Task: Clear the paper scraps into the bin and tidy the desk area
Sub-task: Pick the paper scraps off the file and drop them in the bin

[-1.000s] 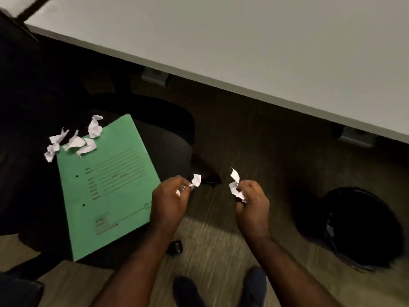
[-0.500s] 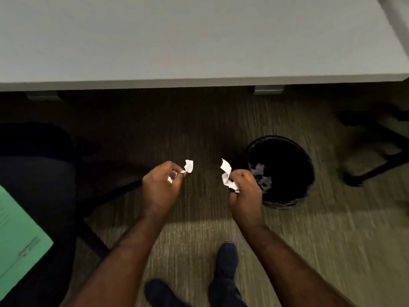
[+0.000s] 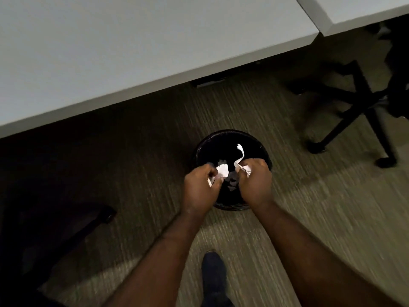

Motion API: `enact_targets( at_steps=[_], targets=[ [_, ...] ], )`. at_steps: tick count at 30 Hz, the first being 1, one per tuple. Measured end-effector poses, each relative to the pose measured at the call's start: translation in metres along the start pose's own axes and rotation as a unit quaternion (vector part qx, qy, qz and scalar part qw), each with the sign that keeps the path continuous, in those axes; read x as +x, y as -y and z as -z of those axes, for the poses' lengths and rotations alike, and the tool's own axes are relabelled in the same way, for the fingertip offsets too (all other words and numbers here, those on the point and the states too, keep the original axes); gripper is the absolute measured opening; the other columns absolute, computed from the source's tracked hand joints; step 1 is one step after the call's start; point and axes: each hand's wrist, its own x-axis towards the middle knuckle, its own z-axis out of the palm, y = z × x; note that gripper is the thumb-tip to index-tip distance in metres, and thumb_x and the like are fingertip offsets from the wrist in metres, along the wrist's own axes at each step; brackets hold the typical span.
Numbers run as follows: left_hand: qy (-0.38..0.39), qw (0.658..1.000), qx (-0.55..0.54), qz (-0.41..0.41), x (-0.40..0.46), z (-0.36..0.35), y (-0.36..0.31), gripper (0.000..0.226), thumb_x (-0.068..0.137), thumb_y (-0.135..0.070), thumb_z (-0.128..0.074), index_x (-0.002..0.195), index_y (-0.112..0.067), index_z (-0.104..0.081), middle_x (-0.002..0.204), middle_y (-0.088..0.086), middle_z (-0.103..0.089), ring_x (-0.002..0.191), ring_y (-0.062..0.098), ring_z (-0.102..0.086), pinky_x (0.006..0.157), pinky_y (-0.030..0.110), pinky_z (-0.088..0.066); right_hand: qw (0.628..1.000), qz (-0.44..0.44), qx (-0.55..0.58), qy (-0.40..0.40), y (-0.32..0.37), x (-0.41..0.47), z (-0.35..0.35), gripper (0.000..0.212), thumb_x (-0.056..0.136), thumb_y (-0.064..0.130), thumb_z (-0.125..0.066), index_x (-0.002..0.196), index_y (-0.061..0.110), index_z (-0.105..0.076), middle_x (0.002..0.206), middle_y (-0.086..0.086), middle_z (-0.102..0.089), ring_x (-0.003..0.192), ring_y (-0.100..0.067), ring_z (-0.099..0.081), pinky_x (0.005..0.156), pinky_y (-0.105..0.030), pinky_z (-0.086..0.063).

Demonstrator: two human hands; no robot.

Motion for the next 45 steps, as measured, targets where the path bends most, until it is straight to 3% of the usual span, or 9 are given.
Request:
enact_targets(
  at_steps=[3, 6, 8, 10, 18, 23, 26, 32, 45],
  targets=[
    [0.043, 0.998, -0.029, 0.020, 0.026, -0.028, -0.012, 0.034, 0.076, -0.022, -0.077, 0.106, -0.012, -0.064, 0.097, 0.004, -0.057, 0.079, 0.008, -0.050, 0.068, 0.012, -0.034, 0.998, -0.020, 0.014, 0.056, -0.011, 0.019, 0.007, 0.037, 0.084, 0.000, -0.064, 0.121, 0.003, -0.058, 0.130, -0.019, -0.052, 0.120, -0.027, -0.048, 0.086, -0.008, -0.026],
    [0.077, 0.989, -0.104, 0.069, 0.046, -0.044, -0.020, 0.049, 0.084, -0.027, -0.068, 0.129, -0.016, -0.052, 0.120, 0.003, -0.047, 0.099, 0.007, -0.049, 0.080, 0.010, -0.034, 0.993, -0.031, 0.029, 0.109, -0.017, 0.029, 0.017, 0.058, 0.088, 0.005, -0.061, 0.141, 0.007, -0.039, 0.150, -0.014, -0.034, 0.140, -0.023, -0.029, 0.111, -0.024, -0.024],
    [0.084, 0.983, -0.132, 0.094, 0.055, -0.049, -0.019, 0.051, 0.088, -0.029, -0.062, 0.135, -0.018, -0.047, 0.131, 0.004, -0.046, 0.111, 0.011, -0.049, 0.092, 0.022, -0.040, 0.994, -0.029, 0.025, 0.100, -0.022, 0.031, 0.022, 0.058, 0.088, 0.004, -0.059, 0.142, 0.008, -0.037, 0.152, -0.013, -0.033, 0.142, -0.022, -0.026, 0.116, -0.031, -0.022],
    [0.088, 0.977, -0.160, 0.111, 0.057, -0.049, -0.016, 0.049, 0.091, -0.029, -0.058, 0.137, -0.020, -0.045, 0.135, 0.005, -0.047, 0.116, 0.013, -0.050, 0.098, 0.031, -0.043, 0.996, -0.031, 0.022, 0.084, -0.025, 0.029, 0.024, 0.054, 0.089, 0.004, -0.057, 0.141, 0.009, -0.041, 0.152, -0.013, -0.033, 0.142, -0.020, -0.026, 0.114, -0.026, -0.019],
    [0.097, 0.979, -0.138, 0.116, 0.035, -0.001, 0.007, 0.033, 0.092, -0.014, -0.057, 0.125, -0.015, -0.058, 0.125, 0.004, -0.058, 0.103, 0.008, -0.056, 0.088, 0.020, -0.044, 0.996, 0.040, -0.005, 0.080, 0.006, -0.012, 0.004, 0.037, 0.090, 0.007, -0.056, 0.126, 0.015, -0.056, 0.145, -0.007, -0.042, 0.134, -0.018, -0.037, 0.104, -0.021, -0.027],
    [0.025, 0.998, -0.054, 0.027, 0.009, 0.084, 0.033, 0.035, 0.087, -0.009, -0.062, 0.122, -0.012, -0.061, 0.123, 0.002, -0.058, 0.112, 0.008, -0.050, 0.090, 0.003, -0.031, 0.984, 0.142, -0.036, 0.105, 0.067, -0.043, -0.025, 0.034, 0.087, 0.010, -0.061, 0.120, 0.019, -0.059, 0.136, -0.002, -0.050, 0.128, -0.018, -0.043, 0.106, -0.039, -0.038],
    [-0.057, 0.997, -0.039, 0.017, -0.019, 0.136, 0.056, 0.031, 0.084, -0.007, -0.065, 0.114, -0.014, -0.065, 0.116, -0.001, -0.060, 0.112, 0.013, -0.054, 0.098, 0.025, -0.041, 0.971, 0.205, -0.042, 0.112, 0.106, -0.067, -0.045, 0.028, 0.086, 0.010, -0.063, 0.112, 0.020, -0.062, 0.123, 0.000, -0.057, 0.115, -0.018, -0.051, 0.098, -0.044, -0.044],
    [-0.181, 0.980, 0.025, 0.078, -0.096, 0.233, 0.117, 0.030, 0.082, -0.016, -0.067, 0.110, -0.027, -0.063, 0.112, -0.011, -0.055, 0.107, 0.009, -0.048, 0.093, 0.045, -0.044, 0.945, 0.287, -0.045, 0.149, 0.181, -0.129, -0.091, 0.028, 0.084, 0.009, -0.063, 0.109, 0.021, -0.062, 0.112, 0.003, -0.058, 0.103, -0.016, -0.052, 0.087, -0.046, -0.049],
    [-0.345, 0.900, 0.119, 0.236, -0.286, 0.421, 0.241, 0.041, 0.075, -0.021, -0.071, 0.111, -0.036, -0.058, 0.117, -0.011, -0.050, 0.116, 0.014, -0.043, 0.092, 0.041, -0.034, 0.853, 0.422, -0.049, 0.305, 0.336, -0.295, -0.202, 0.032, 0.085, 0.010, -0.065, 0.114, 0.023, -0.063, 0.122, 0.005, -0.059, 0.119, -0.012, -0.050, 0.099, -0.047, -0.045]
  ],
)
